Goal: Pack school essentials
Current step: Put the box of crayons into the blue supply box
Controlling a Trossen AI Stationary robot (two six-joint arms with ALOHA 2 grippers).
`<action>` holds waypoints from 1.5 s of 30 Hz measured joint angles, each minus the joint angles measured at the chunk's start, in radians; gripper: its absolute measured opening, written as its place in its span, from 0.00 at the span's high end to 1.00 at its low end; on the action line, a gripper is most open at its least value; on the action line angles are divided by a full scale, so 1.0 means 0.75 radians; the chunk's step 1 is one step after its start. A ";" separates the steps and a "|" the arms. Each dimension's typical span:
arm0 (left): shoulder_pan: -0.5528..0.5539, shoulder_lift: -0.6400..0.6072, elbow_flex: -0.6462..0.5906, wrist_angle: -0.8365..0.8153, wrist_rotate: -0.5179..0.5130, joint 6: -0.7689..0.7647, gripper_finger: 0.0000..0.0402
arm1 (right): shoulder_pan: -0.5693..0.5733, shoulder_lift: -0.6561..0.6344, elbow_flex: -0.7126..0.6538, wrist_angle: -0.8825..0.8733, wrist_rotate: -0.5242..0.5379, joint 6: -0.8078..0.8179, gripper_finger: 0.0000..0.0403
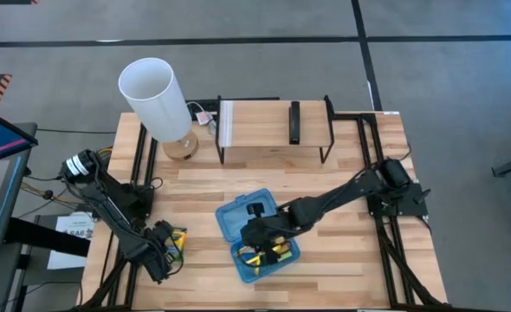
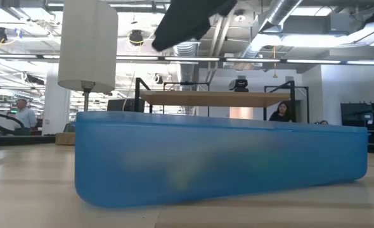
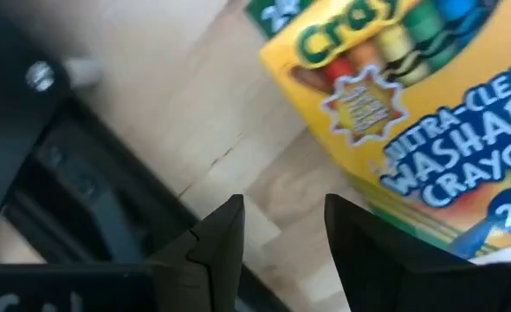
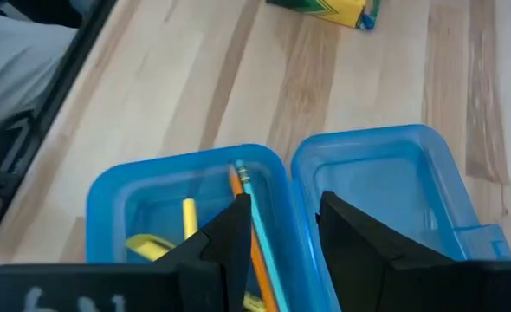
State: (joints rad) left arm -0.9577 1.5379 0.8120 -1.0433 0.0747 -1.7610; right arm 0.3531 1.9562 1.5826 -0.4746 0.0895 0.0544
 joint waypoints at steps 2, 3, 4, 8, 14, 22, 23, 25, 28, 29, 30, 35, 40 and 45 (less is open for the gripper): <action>0.010 0.042 0.000 0.037 -0.017 0.057 0.63 | -0.013 0.019 0.000 0.029 -0.011 0.000 0.62; 0.017 0.060 0.000 0.059 -0.023 0.083 0.63 | -0.015 0.021 0.000 0.026 -0.013 -0.001 0.62; 0.027 0.073 0.000 0.089 -0.030 0.114 0.63 | -0.018 0.022 -0.002 0.026 -0.013 -0.002 0.63; 0.073 0.106 0.002 0.155 -0.053 0.233 0.63 | -0.025 0.047 -0.001 0.080 -0.017 -0.008 0.63; 0.117 0.108 0.009 0.180 -0.130 0.338 0.63 | -0.051 0.076 -0.002 0.160 -0.023 -0.025 0.63; 0.121 0.109 0.008 0.249 -0.309 0.409 0.63 | -0.104 0.125 0.004 0.335 -0.073 -0.036 0.63; 0.122 0.109 0.008 0.260 -0.326 0.417 0.63 | -0.108 0.132 0.003 0.343 -0.082 -0.039 0.63; 0.124 0.110 0.008 0.280 -0.360 0.437 0.63 | -0.108 0.143 -0.004 0.353 -0.093 -0.039 0.63; 0.129 0.111 0.007 0.308 -0.412 0.456 0.63 | -0.109 0.170 0.003 0.433 -0.102 -0.043 0.63; 0.133 0.112 0.007 0.317 -0.427 0.466 0.63 | -0.109 0.171 -0.001 0.431 -0.109 -0.047 0.63; 0.136 0.112 0.007 0.331 -0.446 0.476 0.63 | -0.109 0.182 -0.001 0.451 -0.120 -0.050 0.63; 0.163 0.114 0.007 0.426 -0.511 0.559 0.63 | -0.123 0.256 0.051 0.464 -0.127 -0.054 0.63; 0.190 0.114 0.007 0.485 -0.524 0.630 0.63 | -0.137 0.319 0.127 0.463 -0.128 -0.073 0.62; 0.196 0.114 0.007 0.471 -0.536 0.640 0.63 | -0.152 0.399 0.222 0.427 -0.152 -0.084 0.63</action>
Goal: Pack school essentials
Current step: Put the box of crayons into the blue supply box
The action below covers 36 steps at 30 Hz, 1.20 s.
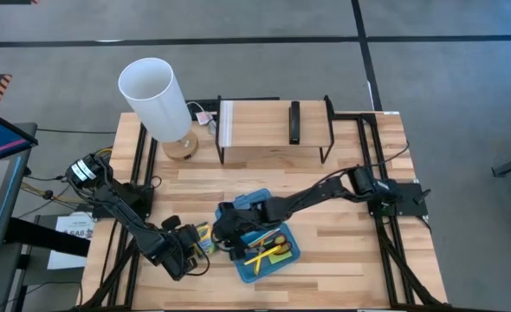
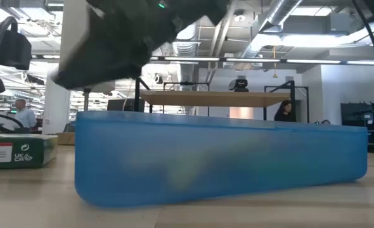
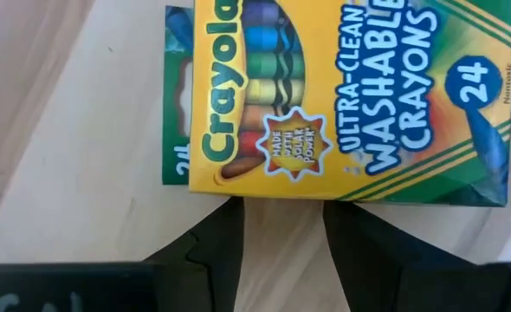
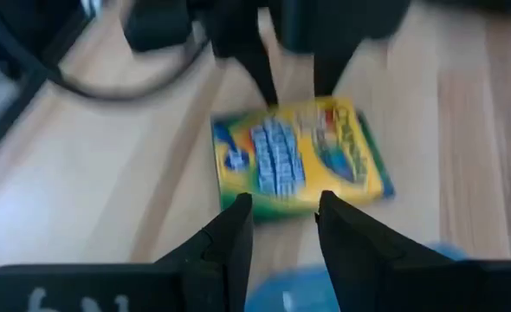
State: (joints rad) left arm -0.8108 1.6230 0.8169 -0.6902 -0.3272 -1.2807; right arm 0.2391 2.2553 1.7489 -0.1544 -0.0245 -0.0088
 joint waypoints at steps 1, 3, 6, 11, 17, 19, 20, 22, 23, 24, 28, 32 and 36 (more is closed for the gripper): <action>0.000 0.000 0.000 0.000 -0.006 0.009 0.63 | -0.004 0.009 0.019 -0.014 -0.006 0.000 0.63; 0.000 0.000 0.000 0.001 -0.023 0.017 0.63 | -0.009 0.018 0.036 -0.068 -0.008 -0.004 0.63; 0.000 0.000 0.000 -0.001 -0.029 0.018 0.63 | -0.014 0.060 0.053 -0.070 -0.010 -0.005 0.63; -0.001 0.000 0.000 -0.003 -0.029 0.018 0.63 | -0.018 0.064 0.065 -0.063 -0.015 -0.010 0.63; -0.001 -0.001 0.000 -0.004 -0.029 0.018 0.63 | -0.032 0.073 0.061 -0.156 -0.011 -0.011 0.63; -0.001 -0.001 0.000 -0.004 -0.029 0.018 0.63 | -0.039 0.070 0.061 -0.198 -0.002 -0.010 0.64; -0.001 -0.001 0.000 -0.004 -0.029 0.018 0.63 | -0.044 0.071 0.060 -0.220 -0.002 -0.010 0.64; -0.001 -0.001 0.000 -0.004 -0.029 0.017 0.63 | -0.053 0.072 0.058 -0.253 0.001 -0.010 0.64; -0.001 -0.001 0.000 -0.004 -0.029 0.017 0.63 | -0.056 0.072 0.059 -0.265 0.001 -0.010 0.64; -0.001 -0.001 0.000 -0.004 -0.029 0.017 0.63 | -0.063 0.072 0.060 -0.284 0.003 -0.010 0.64; -0.001 -0.001 0.000 -0.004 -0.029 0.016 0.63 | -0.086 0.072 0.059 -0.360 0.029 0.011 0.63; -0.001 -0.002 0.000 -0.004 -0.028 0.015 0.63 | -0.105 0.071 0.059 -0.415 0.077 0.012 0.64; -0.001 -0.002 0.000 -0.004 -0.028 0.007 0.63 | -0.109 0.065 0.059 -0.392 0.077 0.015 0.65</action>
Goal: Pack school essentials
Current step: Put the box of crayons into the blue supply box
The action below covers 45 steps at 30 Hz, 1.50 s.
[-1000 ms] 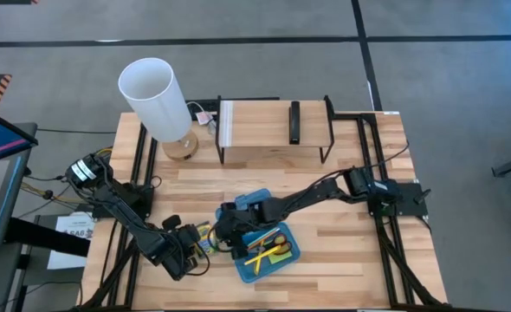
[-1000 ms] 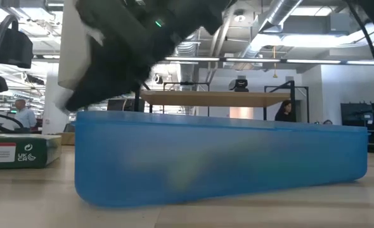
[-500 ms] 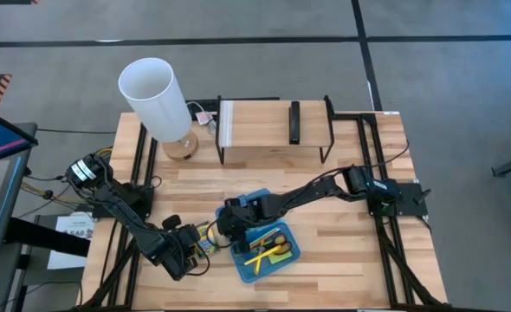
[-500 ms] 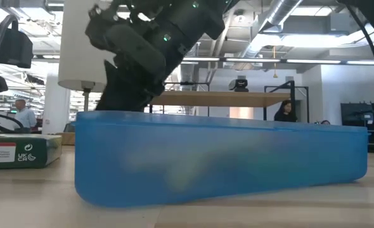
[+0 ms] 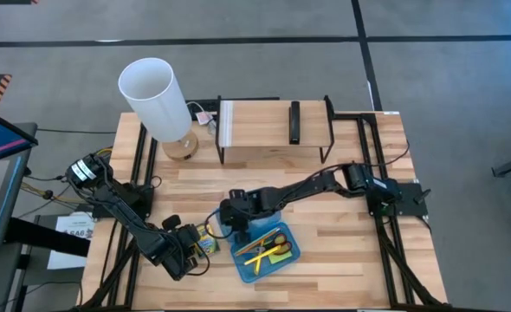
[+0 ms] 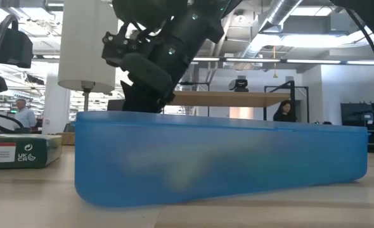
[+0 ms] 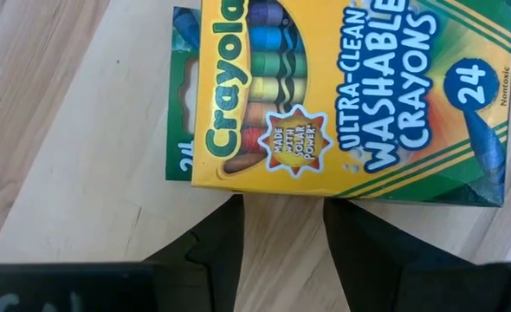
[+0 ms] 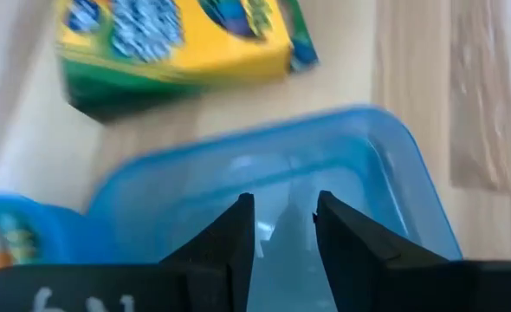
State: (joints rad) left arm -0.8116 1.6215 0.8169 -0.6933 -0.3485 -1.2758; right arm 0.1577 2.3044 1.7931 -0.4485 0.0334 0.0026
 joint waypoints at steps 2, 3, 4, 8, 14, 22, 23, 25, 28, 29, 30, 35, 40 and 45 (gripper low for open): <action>0.000 0.000 0.000 0.000 0.000 0.000 0.63 | 0.007 0.000 0.000 0.029 -0.002 -0.001 0.65; 0.000 0.000 0.000 0.000 -0.001 0.000 0.63 | 0.014 0.000 0.001 0.048 -0.003 -0.001 0.65; 0.000 0.000 0.000 0.000 -0.002 0.000 0.63 | 0.020 0.000 0.011 0.052 -0.004 -0.005 0.65; 0.000 0.000 0.000 0.000 -0.009 0.002 0.63 | 0.047 -0.001 0.045 0.080 -0.007 -0.012 0.64; 0.000 0.000 0.001 -0.001 -0.023 0.010 0.63 | 0.102 -0.002 0.072 0.131 -0.021 -0.008 0.65; 0.000 0.000 0.001 -0.001 -0.030 0.011 0.63 | 0.163 0.010 0.066 0.116 -0.052 -0.006 0.64; 0.000 0.000 0.001 -0.001 -0.030 0.011 0.63 | 0.166 0.010 0.062 0.115 -0.052 -0.008 0.64; 0.000 0.000 0.001 -0.001 -0.030 0.011 0.63 | 0.165 0.010 0.048 0.109 -0.052 -0.011 0.65; 0.000 0.000 0.001 -0.001 -0.030 0.011 0.63 | 0.156 0.010 0.044 0.076 -0.051 -0.011 0.66; 0.000 -0.001 0.001 -0.001 -0.030 0.011 0.63 | 0.149 0.010 0.044 0.057 -0.051 -0.010 0.66; 0.000 0.000 0.001 -0.001 -0.030 0.011 0.63 | 0.143 0.009 0.044 0.036 -0.050 -0.008 0.67; 0.000 -0.001 0.001 -0.003 -0.030 0.011 0.63 | 0.108 0.008 0.044 -0.059 -0.021 0.010 0.67; 0.000 -0.001 0.001 -0.007 -0.030 0.011 0.63 | 0.086 0.008 0.044 -0.167 0.035 0.010 0.67; 0.000 -0.001 0.001 -0.009 -0.030 0.011 0.63 | 0.064 0.006 0.044 -0.239 0.038 0.036 0.67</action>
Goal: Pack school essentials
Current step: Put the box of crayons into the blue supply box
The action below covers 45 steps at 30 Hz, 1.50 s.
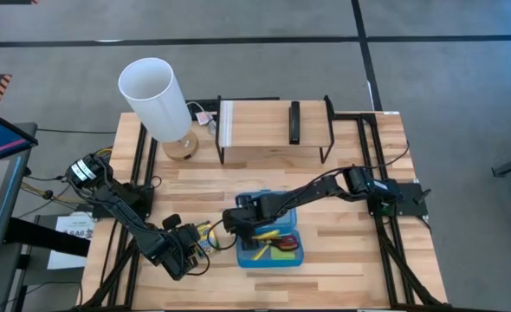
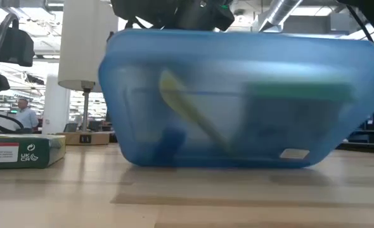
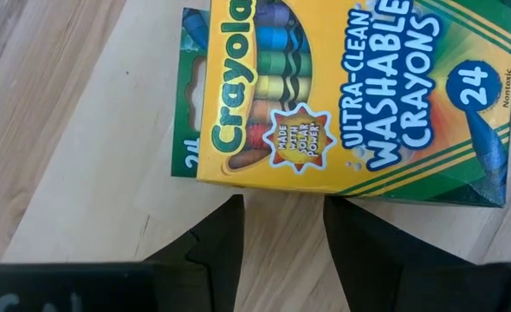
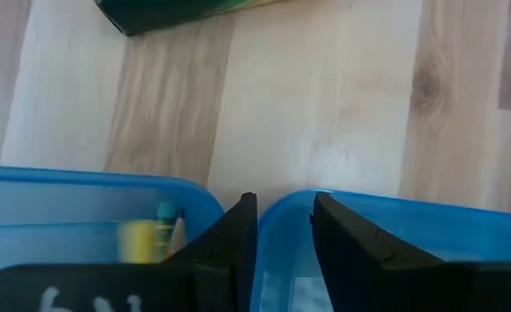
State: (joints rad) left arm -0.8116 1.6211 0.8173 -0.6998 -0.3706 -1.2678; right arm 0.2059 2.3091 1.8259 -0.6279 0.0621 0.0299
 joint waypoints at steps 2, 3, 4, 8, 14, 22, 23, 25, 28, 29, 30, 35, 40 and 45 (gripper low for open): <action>0.000 0.000 0.000 0.000 0.000 0.000 0.63 | -0.001 -0.005 0.000 0.000 0.001 0.004 0.67; 0.000 0.000 0.000 0.000 0.000 0.000 0.63 | -0.001 -0.006 0.000 0.005 0.002 0.003 0.67; 0.000 0.000 0.000 0.000 0.000 0.000 0.63 | -0.001 -0.006 0.000 0.009 0.004 0.000 0.67; 0.000 0.000 0.000 0.000 0.000 0.000 0.63 | 0.004 -0.006 0.037 -0.021 0.026 -0.001 0.67; 0.000 0.000 0.000 -0.001 0.000 0.000 0.63 | 0.005 -0.007 0.081 -0.031 0.026 -0.002 0.67; 0.000 0.000 0.000 -0.001 -0.001 0.000 0.63 | 0.022 -0.008 0.163 -0.021 0.027 -0.008 0.67; 0.000 0.000 0.000 -0.002 -0.001 0.000 0.63 | 0.023 -0.008 0.174 -0.020 0.027 -0.008 0.67; 0.000 0.000 0.000 -0.003 -0.002 0.000 0.63 | 0.025 -0.008 0.185 0.007 0.026 -0.007 0.67; 0.000 0.000 0.000 -0.007 -0.002 0.001 0.63 | 0.031 0.003 0.185 0.108 0.021 -0.018 0.67; 0.000 0.000 0.000 -0.008 -0.002 0.001 0.63 | 0.031 0.003 0.177 0.126 0.014 -0.026 0.67; -0.001 0.000 0.000 -0.008 -0.002 0.001 0.63 | 0.031 0.004 0.176 0.137 0.005 -0.035 0.67; 0.000 0.000 0.000 -0.009 -0.005 0.001 0.63 | 0.026 0.031 0.174 0.193 -0.009 -0.041 0.67; 0.000 0.000 0.001 -0.009 -0.008 0.001 0.63 | 0.009 0.093 0.181 0.241 -0.031 -0.055 0.67; 0.003 0.000 0.001 -0.010 -0.014 0.001 0.63 | -0.002 0.154 0.195 0.224 -0.051 -0.051 0.67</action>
State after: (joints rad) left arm -0.8095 1.6211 0.8177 -0.7076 -0.3809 -1.2675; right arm 0.2046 2.4243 1.9722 -0.4601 0.0235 -0.0086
